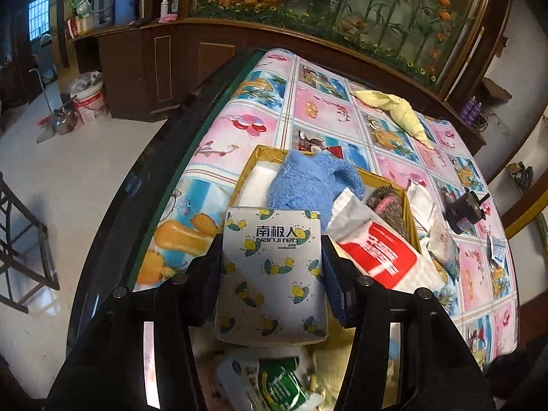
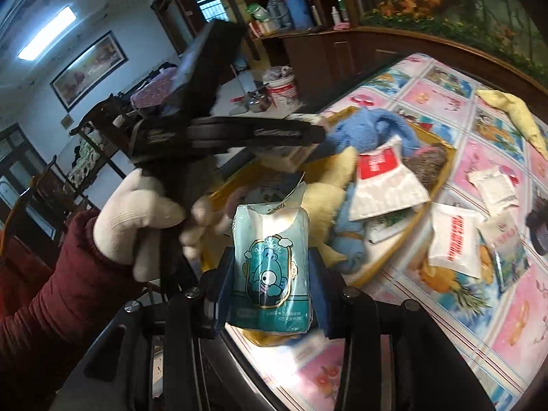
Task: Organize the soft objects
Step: 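Lower both tissue packs into the white box and open both tools, then grasp the clear Dole snack bag with the left tool while the right tool grasps the white-blue printed sachet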
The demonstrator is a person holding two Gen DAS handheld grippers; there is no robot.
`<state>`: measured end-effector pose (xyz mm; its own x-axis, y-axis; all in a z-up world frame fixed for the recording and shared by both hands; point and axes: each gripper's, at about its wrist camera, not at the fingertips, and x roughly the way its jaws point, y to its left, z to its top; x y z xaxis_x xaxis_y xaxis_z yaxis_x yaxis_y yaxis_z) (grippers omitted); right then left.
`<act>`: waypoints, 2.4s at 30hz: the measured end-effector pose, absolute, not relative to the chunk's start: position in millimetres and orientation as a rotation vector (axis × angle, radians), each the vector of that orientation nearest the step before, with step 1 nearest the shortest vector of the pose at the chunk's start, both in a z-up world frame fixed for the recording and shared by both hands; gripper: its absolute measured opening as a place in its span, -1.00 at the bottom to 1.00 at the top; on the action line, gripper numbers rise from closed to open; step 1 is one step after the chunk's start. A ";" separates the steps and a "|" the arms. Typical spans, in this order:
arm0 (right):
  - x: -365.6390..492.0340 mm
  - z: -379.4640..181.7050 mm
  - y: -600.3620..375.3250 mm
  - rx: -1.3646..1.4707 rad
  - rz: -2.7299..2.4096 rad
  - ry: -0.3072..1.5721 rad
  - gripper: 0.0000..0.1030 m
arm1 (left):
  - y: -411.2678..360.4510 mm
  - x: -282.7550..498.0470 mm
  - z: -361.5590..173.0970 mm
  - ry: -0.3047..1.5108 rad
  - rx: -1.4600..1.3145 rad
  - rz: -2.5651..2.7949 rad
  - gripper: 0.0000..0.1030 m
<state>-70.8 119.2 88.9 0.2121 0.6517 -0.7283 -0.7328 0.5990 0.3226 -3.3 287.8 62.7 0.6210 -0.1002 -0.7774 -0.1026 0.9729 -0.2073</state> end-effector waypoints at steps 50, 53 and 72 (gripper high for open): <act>-62.8 36.1 -168.0 0.331 0.410 0.903 0.10 | 132.7 -40.8 109.3 0.967 -0.203 -0.452 0.30; -59.6 41.9 -210.7 0.360 0.285 0.873 0.10 | 107.5 -40.5 102.2 0.989 -0.192 -0.491 0.30; -21.5 43.3 -299.8 0.521 0.114 0.802 0.11 | 11.2 74.0 32.2 1.075 0.059 -0.220 0.30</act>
